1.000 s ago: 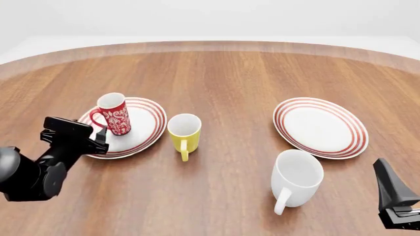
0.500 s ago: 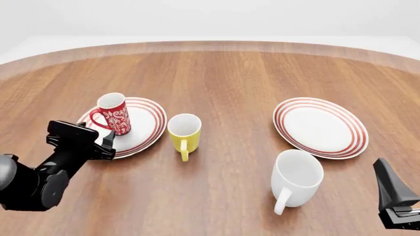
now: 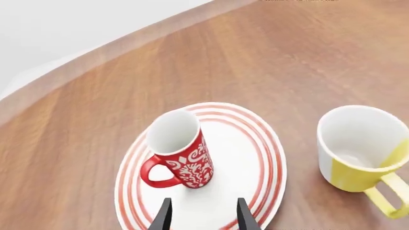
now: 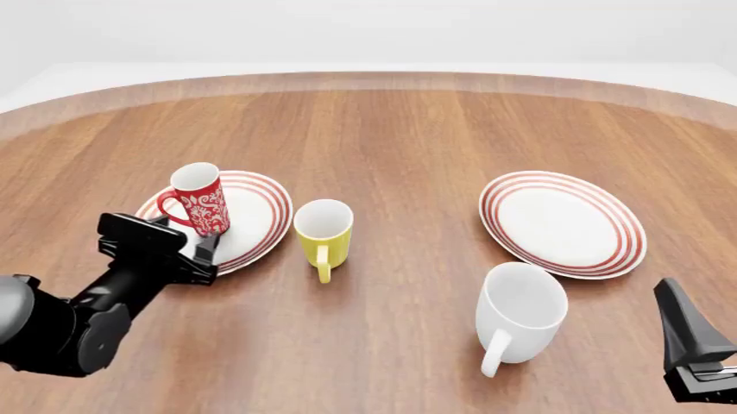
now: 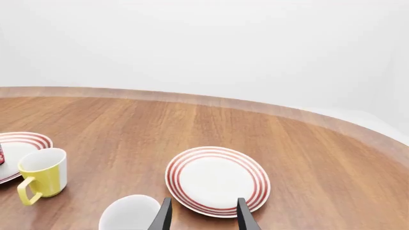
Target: Put the red mug on the left plate.
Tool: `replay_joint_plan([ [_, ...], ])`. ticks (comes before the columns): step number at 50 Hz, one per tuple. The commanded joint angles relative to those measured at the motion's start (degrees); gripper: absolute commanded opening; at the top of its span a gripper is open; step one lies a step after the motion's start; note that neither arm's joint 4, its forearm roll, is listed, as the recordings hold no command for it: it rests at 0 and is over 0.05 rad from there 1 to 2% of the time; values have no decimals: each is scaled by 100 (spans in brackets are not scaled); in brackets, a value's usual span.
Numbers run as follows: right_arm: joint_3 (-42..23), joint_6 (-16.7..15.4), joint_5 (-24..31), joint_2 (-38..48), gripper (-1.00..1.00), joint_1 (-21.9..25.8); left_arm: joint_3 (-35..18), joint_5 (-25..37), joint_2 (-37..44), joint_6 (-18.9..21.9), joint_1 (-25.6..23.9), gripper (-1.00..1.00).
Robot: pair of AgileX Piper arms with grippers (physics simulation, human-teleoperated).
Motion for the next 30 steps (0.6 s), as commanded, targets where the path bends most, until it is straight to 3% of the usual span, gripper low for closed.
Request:
replay_joint_plan([
  [1,0,-6,-1,0,100,16,58,94,-156,-102,-282,100],
  [30,0,-17,3,0,100,36,763,222,-1040,-701,-1922,100],
])
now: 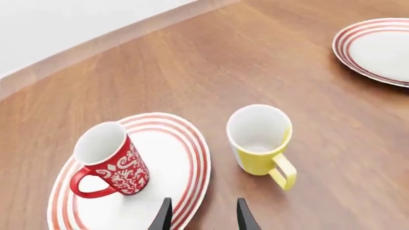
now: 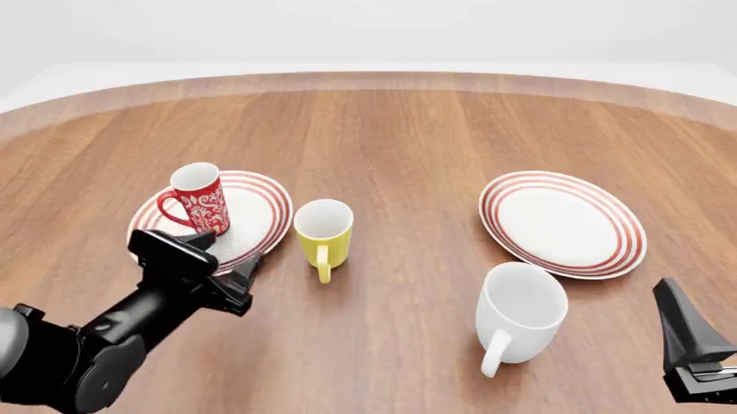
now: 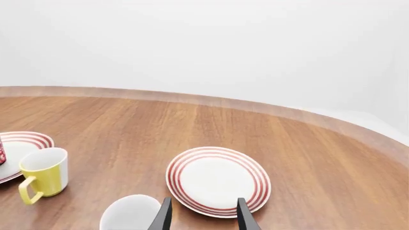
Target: Put the red mug on the left plate.
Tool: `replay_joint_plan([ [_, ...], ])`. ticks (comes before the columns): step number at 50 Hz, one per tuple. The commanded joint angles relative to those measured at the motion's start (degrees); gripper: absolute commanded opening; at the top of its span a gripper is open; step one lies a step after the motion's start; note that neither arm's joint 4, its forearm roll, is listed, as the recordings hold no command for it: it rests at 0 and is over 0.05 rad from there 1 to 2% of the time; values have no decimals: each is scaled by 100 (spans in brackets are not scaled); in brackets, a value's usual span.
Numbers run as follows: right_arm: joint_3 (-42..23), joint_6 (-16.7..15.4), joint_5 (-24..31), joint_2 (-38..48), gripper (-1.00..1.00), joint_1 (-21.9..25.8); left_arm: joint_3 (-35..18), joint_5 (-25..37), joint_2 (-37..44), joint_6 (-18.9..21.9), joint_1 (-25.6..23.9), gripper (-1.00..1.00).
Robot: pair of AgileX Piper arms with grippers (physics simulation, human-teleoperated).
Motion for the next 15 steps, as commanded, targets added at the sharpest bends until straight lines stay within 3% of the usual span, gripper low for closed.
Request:
replay_joint_plan([
  [1,-1,-9,9,0,100,7,289,128,-463,-227,-706,100],
  [15,-4,137,44,0,100,65,671,771,-1599,-576,-1539,100],
])
